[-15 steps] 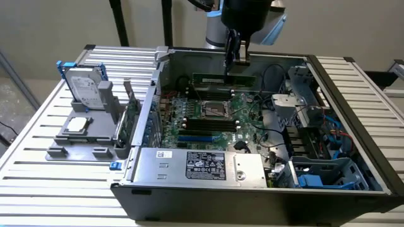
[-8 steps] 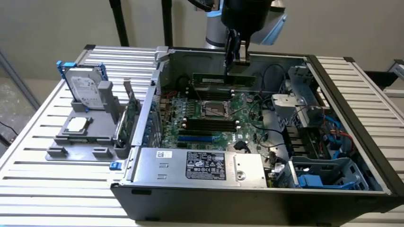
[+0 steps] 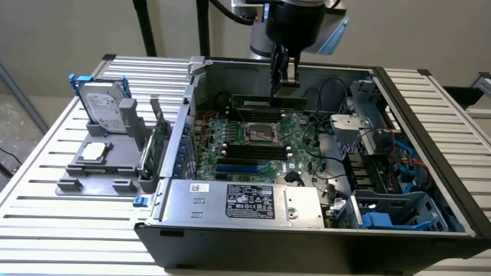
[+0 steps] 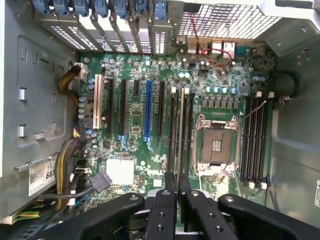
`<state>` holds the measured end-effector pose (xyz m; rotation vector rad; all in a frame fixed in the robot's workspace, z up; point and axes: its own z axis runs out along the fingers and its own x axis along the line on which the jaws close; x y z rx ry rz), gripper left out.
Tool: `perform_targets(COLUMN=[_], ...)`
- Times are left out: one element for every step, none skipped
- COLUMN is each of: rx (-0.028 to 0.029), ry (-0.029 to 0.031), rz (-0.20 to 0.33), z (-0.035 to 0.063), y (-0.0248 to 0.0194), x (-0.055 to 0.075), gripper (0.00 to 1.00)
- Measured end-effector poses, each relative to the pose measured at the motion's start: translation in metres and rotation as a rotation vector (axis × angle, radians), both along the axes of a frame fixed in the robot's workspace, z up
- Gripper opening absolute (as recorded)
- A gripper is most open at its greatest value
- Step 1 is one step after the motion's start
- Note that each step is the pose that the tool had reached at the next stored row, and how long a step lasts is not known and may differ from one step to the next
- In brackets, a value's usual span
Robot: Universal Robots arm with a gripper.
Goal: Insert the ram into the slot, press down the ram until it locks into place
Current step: 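Insert the ram into the slot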
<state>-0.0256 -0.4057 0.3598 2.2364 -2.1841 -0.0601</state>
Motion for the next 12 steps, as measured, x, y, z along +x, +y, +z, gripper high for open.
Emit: perform_targets(rx=[-0.0002,-0.0002,-0.0001,-0.0002,-0.0001,-0.0002,-0.0001,-0.0002,-0.0001,-0.0002,-0.0001,-0.0001], ry=[0.0001,0.0001,0.0000,0.0001,0.0001,0.0001,0.0001,0.0001,0.0001,0.0001,0.0001,0.0001], rz=[-0.001,-0.003,-0.005,-0.006,-0.007,-0.007,-0.007,-0.007,-0.007,-0.007,-0.006,-0.007], z=[-0.0017,-0.0035,-0.0054,-0.0071,-0.0091,-0.0109,-0.0127,-0.0145,-0.0164,-0.0181,-0.0199,-0.0218], y=[0.0000,0.0000,0.0000,0.0000,0.0000,0.0000,0.0000,0.0000,0.0000,0.0001,0.0002,0.0005], x=[-0.001,-0.001,-0.002,-0.003,-0.004,-0.005,-0.005,-0.006,-0.007,-0.007,-0.007,-0.007], gripper=[0.14,0.14,0.14,0.14,0.14,0.14,0.14,0.14,0.14,0.14,0.14,0.14])
